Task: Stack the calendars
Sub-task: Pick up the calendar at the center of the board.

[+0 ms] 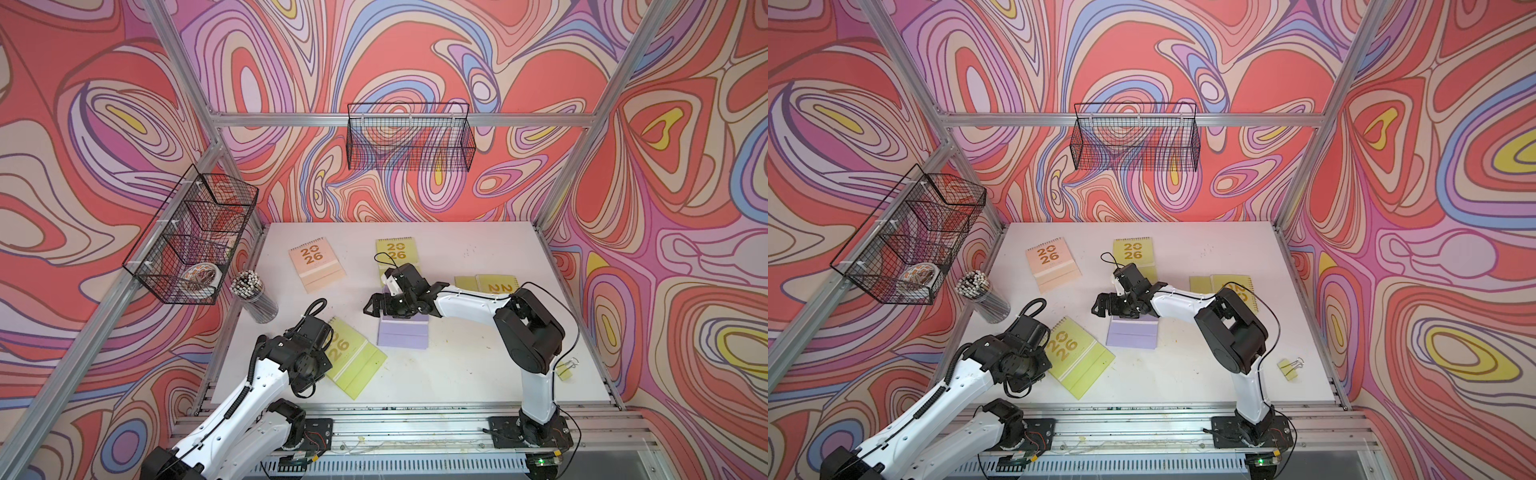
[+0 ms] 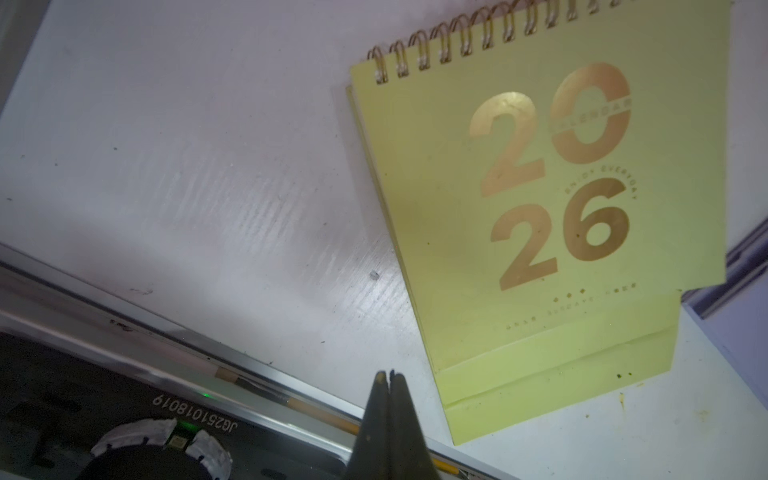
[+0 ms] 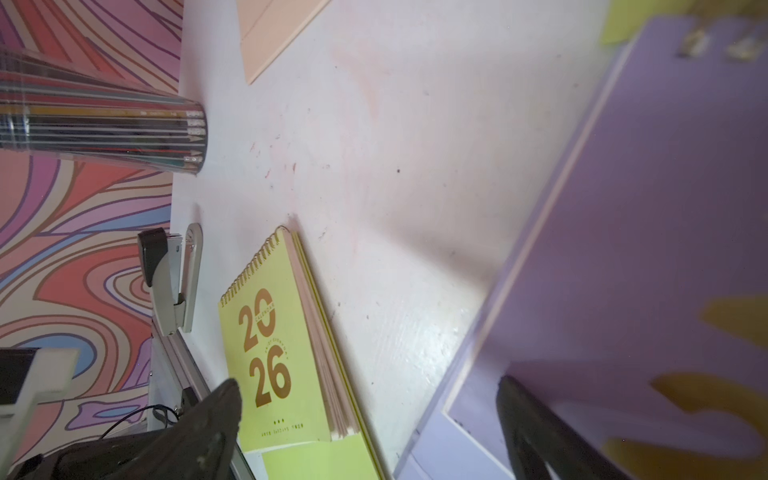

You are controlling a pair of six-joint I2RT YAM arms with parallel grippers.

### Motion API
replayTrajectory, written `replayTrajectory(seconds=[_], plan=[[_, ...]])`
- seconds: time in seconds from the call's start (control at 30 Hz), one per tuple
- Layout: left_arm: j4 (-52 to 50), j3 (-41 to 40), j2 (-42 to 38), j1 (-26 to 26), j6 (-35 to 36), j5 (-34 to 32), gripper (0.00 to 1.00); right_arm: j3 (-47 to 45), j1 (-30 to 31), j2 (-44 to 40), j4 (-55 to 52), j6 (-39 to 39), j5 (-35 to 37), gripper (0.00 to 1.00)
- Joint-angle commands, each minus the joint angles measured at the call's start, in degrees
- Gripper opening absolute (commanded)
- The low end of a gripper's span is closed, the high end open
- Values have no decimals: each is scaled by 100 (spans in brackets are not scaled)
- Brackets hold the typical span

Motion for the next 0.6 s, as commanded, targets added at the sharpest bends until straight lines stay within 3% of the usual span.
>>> replayTrajectory(seconds=[0.0,0.33,0.57], plan=[[-94,-107,25,33,-372,-176,0,203,85,271,-96,-190,-233,97],[494,-538,389,39,-429,-152,0,705,374,622,-331,-255,-265,96],[806,-956,191,33,-642,-248,0,1322,619,1113,-792,-140,-258,96]])
